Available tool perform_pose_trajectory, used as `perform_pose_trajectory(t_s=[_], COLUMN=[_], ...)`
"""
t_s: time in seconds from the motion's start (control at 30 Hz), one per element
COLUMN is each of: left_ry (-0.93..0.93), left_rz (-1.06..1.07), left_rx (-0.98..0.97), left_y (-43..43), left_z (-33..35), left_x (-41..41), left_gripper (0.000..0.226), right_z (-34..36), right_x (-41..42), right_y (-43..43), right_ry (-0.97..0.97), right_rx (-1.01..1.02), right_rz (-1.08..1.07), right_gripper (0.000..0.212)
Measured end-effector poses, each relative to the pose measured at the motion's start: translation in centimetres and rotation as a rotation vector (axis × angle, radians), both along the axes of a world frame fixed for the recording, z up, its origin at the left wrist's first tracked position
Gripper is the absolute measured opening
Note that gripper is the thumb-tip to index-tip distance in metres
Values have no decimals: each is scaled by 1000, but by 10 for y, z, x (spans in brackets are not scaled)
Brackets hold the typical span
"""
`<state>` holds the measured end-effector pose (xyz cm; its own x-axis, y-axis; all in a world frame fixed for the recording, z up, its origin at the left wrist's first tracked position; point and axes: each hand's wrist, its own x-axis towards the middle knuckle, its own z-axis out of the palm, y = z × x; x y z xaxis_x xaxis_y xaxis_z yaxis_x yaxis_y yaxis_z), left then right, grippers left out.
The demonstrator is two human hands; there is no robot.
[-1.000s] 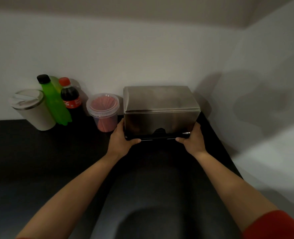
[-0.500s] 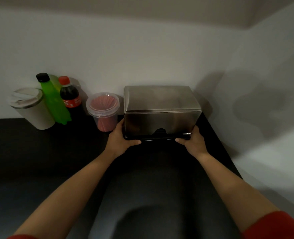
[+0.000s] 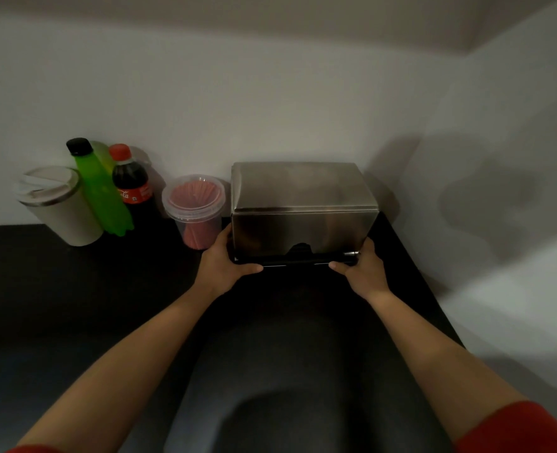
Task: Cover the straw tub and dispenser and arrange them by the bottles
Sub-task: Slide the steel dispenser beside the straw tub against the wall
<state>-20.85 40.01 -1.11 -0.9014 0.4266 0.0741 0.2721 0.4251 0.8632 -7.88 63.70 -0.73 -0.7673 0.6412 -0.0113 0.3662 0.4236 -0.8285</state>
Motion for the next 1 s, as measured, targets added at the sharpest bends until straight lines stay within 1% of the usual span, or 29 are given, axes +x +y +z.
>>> perform_pose_trajectory(t_s=[0.37, 0.57, 0.83, 0.93, 1.0], left_ry=[16, 19, 49, 56, 44], left_rz=[-24, -25, -14, 18, 33], left_rx=[-18, -19, -43, -45, -27], left_y=[0, 0, -2, -4, -7], left_z=[0, 0, 5, 6, 7], left_x=[-1, -1, 2, 7, 11], left_gripper=[94, 94, 94, 90, 86], right_z=[3, 5, 8, 10, 11], right_x=[-3, -5, -1, 1, 3], right_y=[-3, -5, -15, -21, -25], right_ry=[-17, -9, 30, 0, -59], right_rx=[13, 58, 53, 77, 99], right_rz=[-25, -46, -102, -114, -133], right_gripper=[83, 80, 78, 78, 83])
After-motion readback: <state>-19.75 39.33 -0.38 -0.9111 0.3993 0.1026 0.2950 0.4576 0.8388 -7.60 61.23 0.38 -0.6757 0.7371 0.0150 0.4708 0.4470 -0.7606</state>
